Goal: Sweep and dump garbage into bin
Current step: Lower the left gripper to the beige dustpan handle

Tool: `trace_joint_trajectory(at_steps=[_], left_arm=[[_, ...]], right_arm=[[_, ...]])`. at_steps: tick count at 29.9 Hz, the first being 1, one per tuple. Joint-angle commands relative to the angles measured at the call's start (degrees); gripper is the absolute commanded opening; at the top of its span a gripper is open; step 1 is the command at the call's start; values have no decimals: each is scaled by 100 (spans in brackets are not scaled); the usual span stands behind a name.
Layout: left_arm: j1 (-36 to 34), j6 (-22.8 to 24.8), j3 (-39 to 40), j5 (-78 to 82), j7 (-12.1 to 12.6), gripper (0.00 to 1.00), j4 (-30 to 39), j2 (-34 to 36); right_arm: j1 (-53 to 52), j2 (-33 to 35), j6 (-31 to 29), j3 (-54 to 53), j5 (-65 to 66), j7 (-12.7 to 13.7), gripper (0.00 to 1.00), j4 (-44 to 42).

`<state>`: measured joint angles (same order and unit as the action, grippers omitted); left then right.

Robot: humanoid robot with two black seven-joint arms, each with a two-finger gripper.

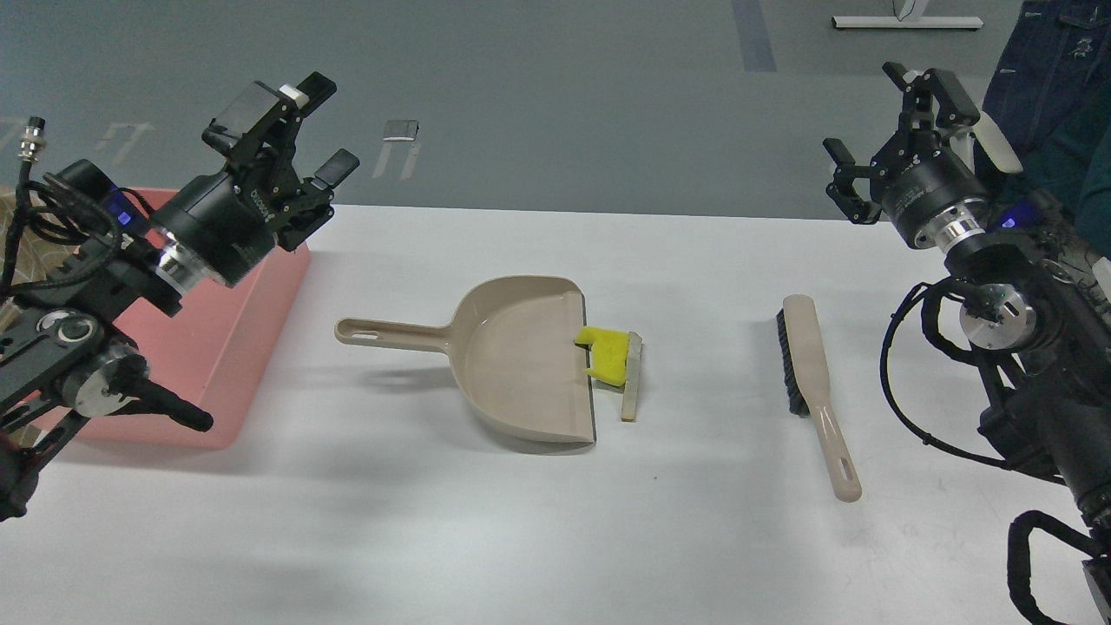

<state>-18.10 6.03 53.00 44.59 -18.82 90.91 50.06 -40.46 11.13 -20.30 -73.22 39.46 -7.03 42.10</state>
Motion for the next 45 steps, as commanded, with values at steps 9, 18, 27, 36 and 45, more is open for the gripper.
trace_joint_trajectory(at_steps=[9,18,27,36,45], left_arm=[[1361,-295,281,1534,-69,100,814,188],[2074,-787,184,3213,-43,100,648,-523],[2153,-1270,-88,3389,45,100,15,-1024],[2135,-1490,-150,3346,98,100,-530,-1472],[2074,-1596,-132,3091,309,100,-724,-1833]], right_arm=[[3,100,17,9,0,0,100,9],[29,91,17,18,9,0,100,9],[29,100,17,18,9,0,100,0],[82,108,26,18,9,0,100,0],[82,108,26,18,35,0,100,0]])
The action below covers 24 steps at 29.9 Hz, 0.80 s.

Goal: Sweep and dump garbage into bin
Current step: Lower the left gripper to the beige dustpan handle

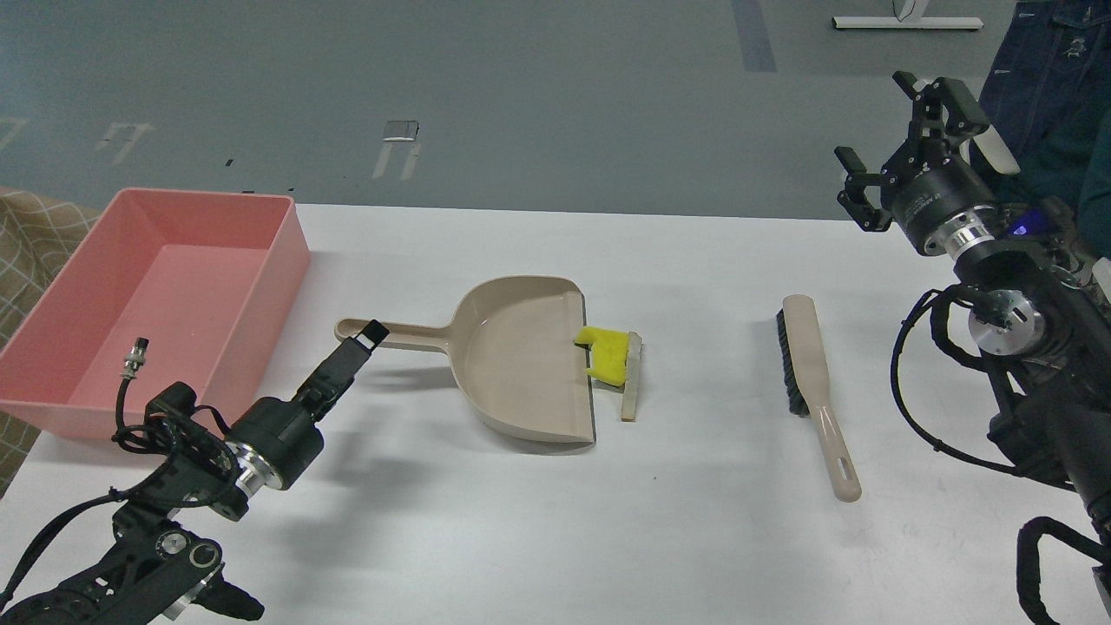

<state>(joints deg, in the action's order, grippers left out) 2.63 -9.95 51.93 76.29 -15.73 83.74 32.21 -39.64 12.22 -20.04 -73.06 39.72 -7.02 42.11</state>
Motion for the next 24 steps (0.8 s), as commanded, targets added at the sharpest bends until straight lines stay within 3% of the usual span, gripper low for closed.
trace_joint_trajectory(at_steps=[1,24], left_arm=[[10,1,-25,-88,0,100,-15,-83],[-711,-77,-52,-62,52,100,-1474,-1076]], right_arm=[[0,0,0,2,10,-1,100,-1],[35,27,0,2,18,-1,100,-10]])
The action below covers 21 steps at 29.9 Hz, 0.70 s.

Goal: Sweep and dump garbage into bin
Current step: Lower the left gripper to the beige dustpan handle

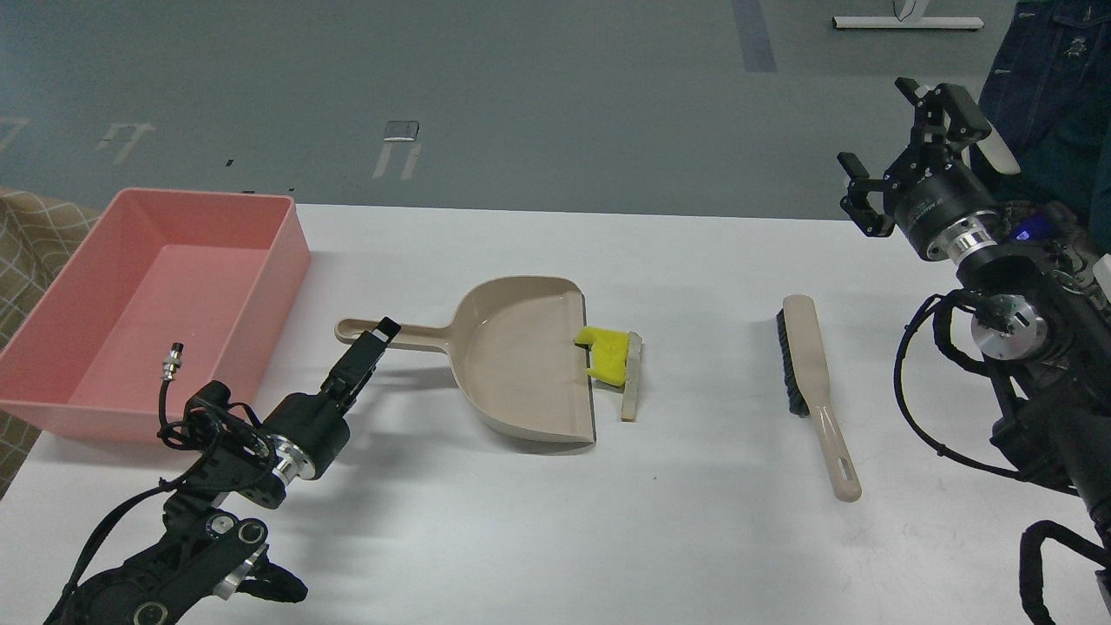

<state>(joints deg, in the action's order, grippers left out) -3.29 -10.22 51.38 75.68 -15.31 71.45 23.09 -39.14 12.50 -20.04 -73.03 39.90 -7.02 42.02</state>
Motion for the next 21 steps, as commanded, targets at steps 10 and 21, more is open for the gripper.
trace_joint_trajectory(at_steps=[10,21], left_arm=[[-304,-112,4,-9,28,99,-510,-305],[-357,-104,-5,0,186,67,-501,-296]], right_arm=[[-15,-2,0,0,0,-1,100,-1],[-15,-2,0,0,9,-1,100,-1]])
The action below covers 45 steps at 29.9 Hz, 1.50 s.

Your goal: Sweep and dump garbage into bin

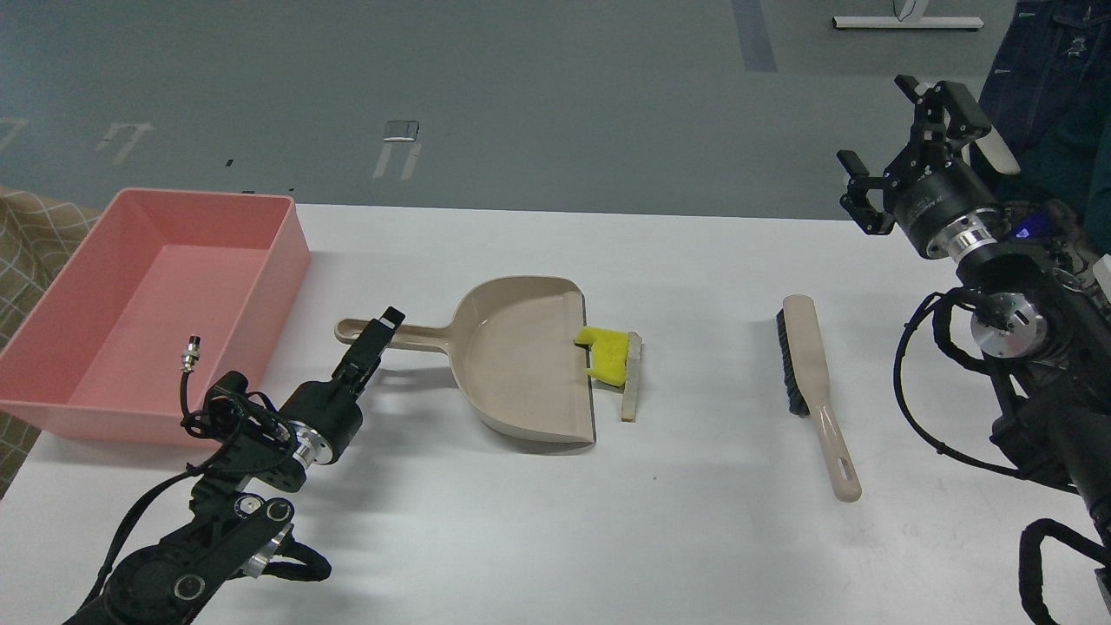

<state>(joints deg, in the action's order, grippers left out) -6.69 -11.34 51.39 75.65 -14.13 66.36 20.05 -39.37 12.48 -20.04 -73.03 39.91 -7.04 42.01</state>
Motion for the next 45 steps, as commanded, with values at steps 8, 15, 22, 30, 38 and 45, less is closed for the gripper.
trace_joint_trajectory(at_steps=[8,15,22,30,38,45], left_arm=[[-25,0,2,-15,95,52,9,-1],[-34,0,2,-24,112,3,62,-45],[-148,-53,2,-7,666,0,106,-45],[-332,-202,2,64,640,0,106,-27],[-456,-316,2,81,640,0,150,17],[-438,-308,-6,99,622,0,404,192]], right_arm=[[17,0,0,0,8,0,100,0],[9,0,0,0,8,0,100,0],[-18,9,-18,70,8,9,100,9],[8,790,-35,974,0,18,100,395],[114,2126,-79,2047,8,88,100,1590],[175,3645,-106,3390,517,220,100,3074]])
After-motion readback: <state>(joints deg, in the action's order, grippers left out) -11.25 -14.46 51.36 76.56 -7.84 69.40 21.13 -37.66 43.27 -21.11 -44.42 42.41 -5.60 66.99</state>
